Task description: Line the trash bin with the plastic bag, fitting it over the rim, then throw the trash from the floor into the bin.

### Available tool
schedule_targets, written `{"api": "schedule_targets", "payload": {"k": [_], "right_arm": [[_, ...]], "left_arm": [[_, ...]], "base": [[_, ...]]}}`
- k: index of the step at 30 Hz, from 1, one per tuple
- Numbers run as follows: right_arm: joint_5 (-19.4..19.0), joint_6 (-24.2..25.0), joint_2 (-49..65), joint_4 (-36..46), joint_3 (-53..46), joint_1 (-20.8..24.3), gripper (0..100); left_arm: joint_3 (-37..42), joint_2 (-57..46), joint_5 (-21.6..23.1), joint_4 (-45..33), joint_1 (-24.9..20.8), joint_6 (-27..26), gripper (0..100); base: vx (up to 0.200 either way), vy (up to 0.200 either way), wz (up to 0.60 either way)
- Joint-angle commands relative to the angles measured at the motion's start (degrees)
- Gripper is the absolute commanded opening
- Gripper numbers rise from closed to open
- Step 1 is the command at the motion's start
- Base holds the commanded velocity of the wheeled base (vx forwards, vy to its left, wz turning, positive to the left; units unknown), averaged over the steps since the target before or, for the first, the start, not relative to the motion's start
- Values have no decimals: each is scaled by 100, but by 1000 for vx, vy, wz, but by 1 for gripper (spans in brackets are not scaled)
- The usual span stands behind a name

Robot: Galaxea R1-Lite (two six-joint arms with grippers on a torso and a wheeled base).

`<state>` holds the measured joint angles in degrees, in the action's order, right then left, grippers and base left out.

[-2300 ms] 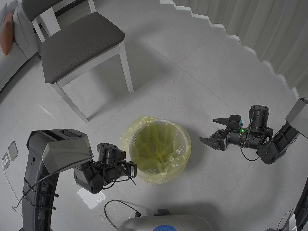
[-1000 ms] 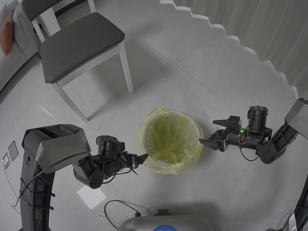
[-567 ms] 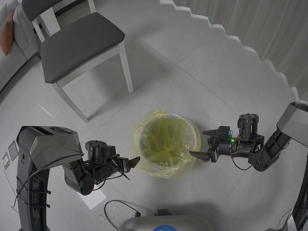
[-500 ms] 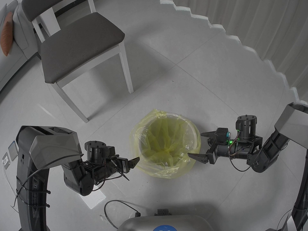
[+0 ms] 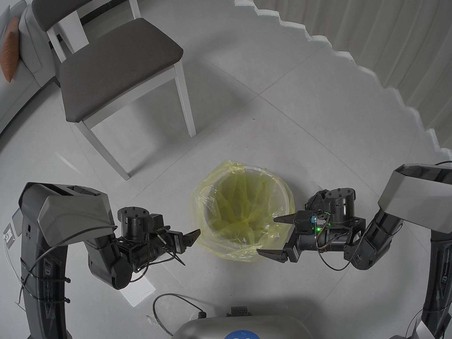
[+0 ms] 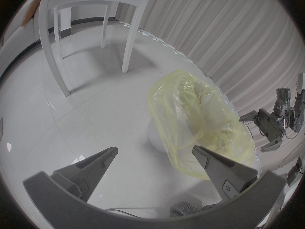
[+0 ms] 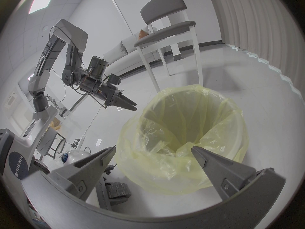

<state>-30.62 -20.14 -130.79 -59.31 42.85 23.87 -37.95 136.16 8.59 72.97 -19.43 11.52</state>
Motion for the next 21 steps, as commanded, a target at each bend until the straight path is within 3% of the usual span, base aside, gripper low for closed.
{"api": "schedule_targets", "payload": {"k": [1, 21], "right_arm": [[-5, -25, -78, -2, -57, 74, 100], [-5, -368, -421, -11, -119, 232, 100]], "left_arm": [[42, -19, 11, 6, 1, 8, 100], [86, 16, 11, 191, 10, 8, 100]], "base": [[0, 0, 0], [0, 0, 0]]}}
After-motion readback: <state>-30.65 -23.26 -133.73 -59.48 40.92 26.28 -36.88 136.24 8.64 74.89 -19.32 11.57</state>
